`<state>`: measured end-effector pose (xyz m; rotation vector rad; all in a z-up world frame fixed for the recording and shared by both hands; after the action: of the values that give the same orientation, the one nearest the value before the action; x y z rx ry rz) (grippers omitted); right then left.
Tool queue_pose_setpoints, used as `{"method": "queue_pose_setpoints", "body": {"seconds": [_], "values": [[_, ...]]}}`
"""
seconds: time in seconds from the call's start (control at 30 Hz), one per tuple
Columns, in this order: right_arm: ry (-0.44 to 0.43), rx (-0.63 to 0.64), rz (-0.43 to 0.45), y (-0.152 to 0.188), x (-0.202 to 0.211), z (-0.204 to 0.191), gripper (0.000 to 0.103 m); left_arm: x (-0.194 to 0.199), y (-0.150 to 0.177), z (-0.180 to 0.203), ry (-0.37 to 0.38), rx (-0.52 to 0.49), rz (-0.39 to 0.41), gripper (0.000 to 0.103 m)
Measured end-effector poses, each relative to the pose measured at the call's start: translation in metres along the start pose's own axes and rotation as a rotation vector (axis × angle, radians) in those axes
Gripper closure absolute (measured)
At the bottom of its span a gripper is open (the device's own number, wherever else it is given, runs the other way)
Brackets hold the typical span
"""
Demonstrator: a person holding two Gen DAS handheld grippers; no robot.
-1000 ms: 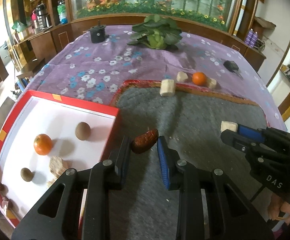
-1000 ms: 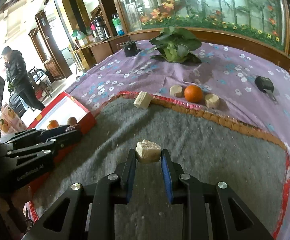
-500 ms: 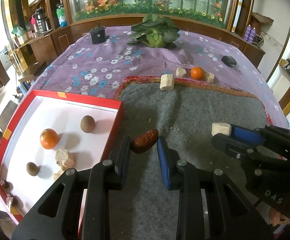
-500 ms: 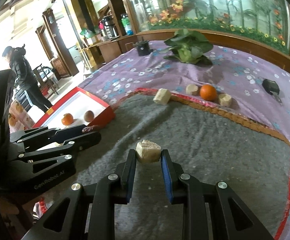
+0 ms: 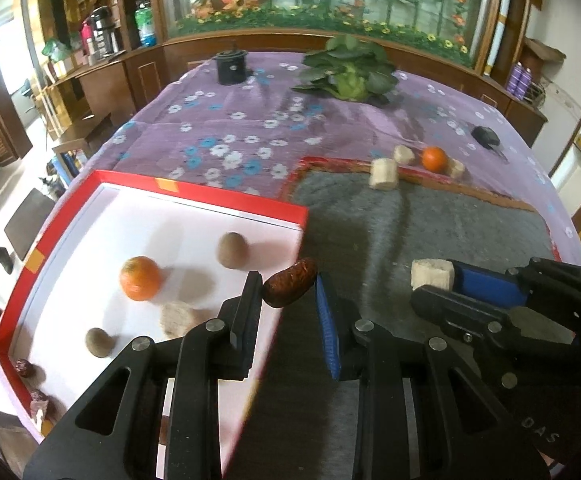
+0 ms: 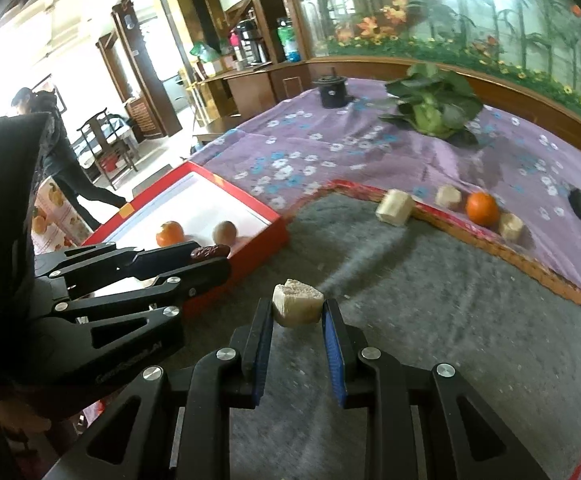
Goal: Organize fruits
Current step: 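Carry the date with the left tool while the right tool carries the cube over the tray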
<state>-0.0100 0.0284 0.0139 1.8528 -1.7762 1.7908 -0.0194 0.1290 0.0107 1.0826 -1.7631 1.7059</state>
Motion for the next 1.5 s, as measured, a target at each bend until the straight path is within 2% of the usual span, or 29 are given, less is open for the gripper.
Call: {"method": "queue_pose_setpoints", "body": {"seconds": [0.27,0.5,0.87,1.5], "values": [[-0.042,0.066,-0.019,-0.022,-0.028,-0.028,0.079,-0.011,-0.004,-0.045,-0.055,0.07,-0.015,0.077],[-0.056,0.095,-0.061,-0.039,-0.059,-0.034,0.079,-0.021,-0.002,-0.065,-0.086,0.089,-0.034,0.077],[-0.097,0.14,-0.145,-0.036,-0.103,-0.054,0.079,-0.035,0.0,-0.088,-0.121,0.133,-0.055,0.077],[-0.108,0.178,-0.164,-0.027,-0.103,-0.065,0.079,-0.037,-0.004,-0.098,-0.159,0.162,-0.048,0.077]]}}
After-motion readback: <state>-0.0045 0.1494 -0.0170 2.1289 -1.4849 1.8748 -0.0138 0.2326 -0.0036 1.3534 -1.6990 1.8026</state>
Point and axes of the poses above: each gripper's, at about its wrist camera, not at the fingertips, and x roughly against the way its jaws point, z to its right, y to its underside, the point moved 6 cm from there along -x, roughly the way its jaws point, and after that the axes turned 11 degrees about -y, right-handed, at the moved point
